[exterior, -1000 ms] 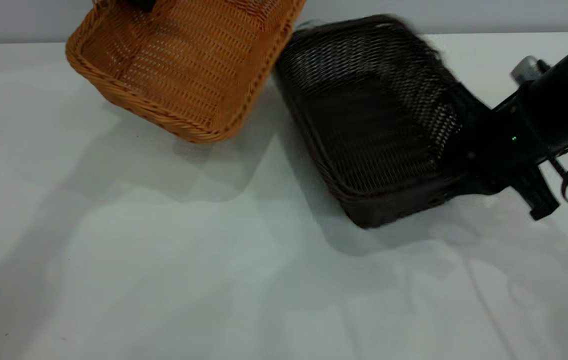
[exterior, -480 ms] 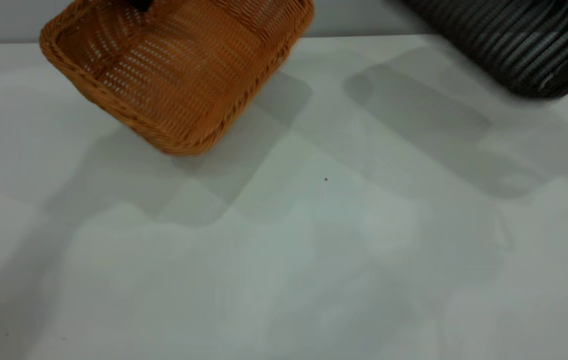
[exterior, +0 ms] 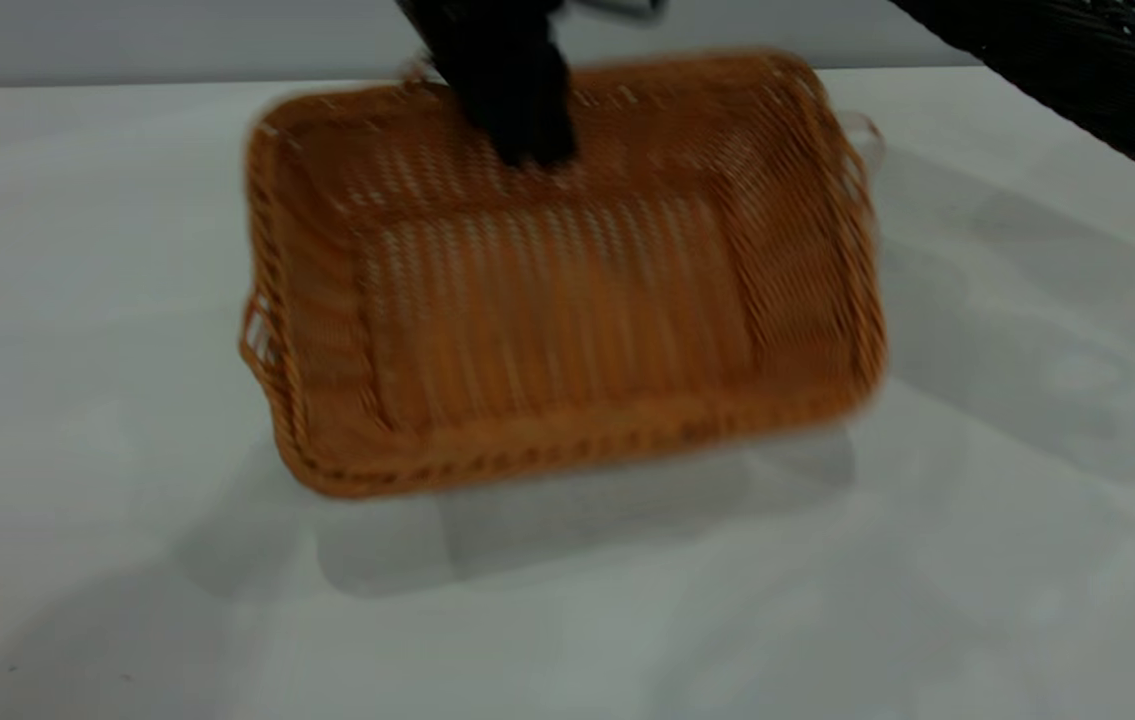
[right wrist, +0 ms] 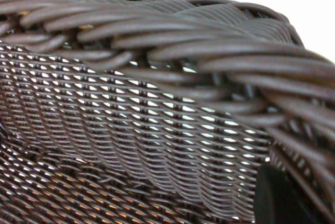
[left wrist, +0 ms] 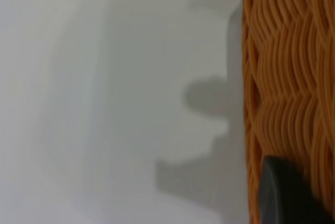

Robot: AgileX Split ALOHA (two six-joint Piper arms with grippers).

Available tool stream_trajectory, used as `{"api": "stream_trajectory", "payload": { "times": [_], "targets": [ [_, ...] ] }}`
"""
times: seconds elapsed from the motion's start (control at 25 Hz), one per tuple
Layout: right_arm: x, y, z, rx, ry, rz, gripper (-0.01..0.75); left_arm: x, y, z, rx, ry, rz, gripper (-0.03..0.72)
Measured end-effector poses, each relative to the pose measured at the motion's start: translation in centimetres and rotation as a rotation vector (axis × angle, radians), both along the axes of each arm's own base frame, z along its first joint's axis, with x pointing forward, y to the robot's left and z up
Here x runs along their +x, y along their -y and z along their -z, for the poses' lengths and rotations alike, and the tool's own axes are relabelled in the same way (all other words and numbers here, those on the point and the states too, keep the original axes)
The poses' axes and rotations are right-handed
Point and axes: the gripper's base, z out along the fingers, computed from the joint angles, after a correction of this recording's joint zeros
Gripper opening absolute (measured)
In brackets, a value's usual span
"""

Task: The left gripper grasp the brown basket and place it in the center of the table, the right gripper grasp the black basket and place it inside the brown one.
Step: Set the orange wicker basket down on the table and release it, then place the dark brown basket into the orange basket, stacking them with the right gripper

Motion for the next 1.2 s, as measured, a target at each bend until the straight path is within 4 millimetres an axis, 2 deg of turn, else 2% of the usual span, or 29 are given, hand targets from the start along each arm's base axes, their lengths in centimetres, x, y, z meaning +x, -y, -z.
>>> {"api": "stream_trajectory", "payload": {
  "times": [0.12, 0.28, 0.52, 0.6, 0.88, 0.96, 1.04, 1.12, 1.2],
  "targets": [
    [-0.2, -0.2, 0.0, 0.009, -0.008, -0.025, 0.078, -0.9, 1.3, 1.9, -0.002, -0.016, 0.117, 0.079],
    [-0.2, -0.3, 0.0, 0.018, -0.011, -0.038, 0.078, -1.1, 1.9, 3.5, -0.028, -0.018, 0.193, 0.079],
    [-0.4, -0.4, 0.0, 0.025, -0.027, -0.051, 0.078, -1.0, 2.1, 3.6, -0.045, 0.011, 0.227, 0.104],
    [-0.4, -0.5, -0.1, 0.038, -0.031, -0.058, 0.078, -0.9, 2.2, 3.7, -0.046, 0.021, 0.222, 0.160],
    [-0.6, -0.8, -0.2, 0.071, -0.036, -0.085, 0.078, -0.2, 2.2, 3.6, -0.075, 0.059, 0.124, 0.447],
    [-0.5, -1.1, -0.2, 0.066, -0.043, -0.098, 0.078, 0.2, 2.3, 3.2, -0.100, 0.082, 0.054, 0.496],
    [-0.3, -2.0, -0.1, 0.060, -0.063, -0.128, 0.078, 0.7, 2.0, 2.0, -0.144, 0.082, -0.046, 0.526],
    [0.0, -3.4, 0.1, 0.048, -0.098, -0.175, 0.078, 1.2, 1.2, 0.0, -0.198, 0.068, -0.154, 0.537],
    [0.3, -5.4, 0.2, 0.054, -0.141, -0.213, 0.076, 2.0, -0.5, -2.4, -0.261, 0.039, -0.286, 0.540]
  ]
}}
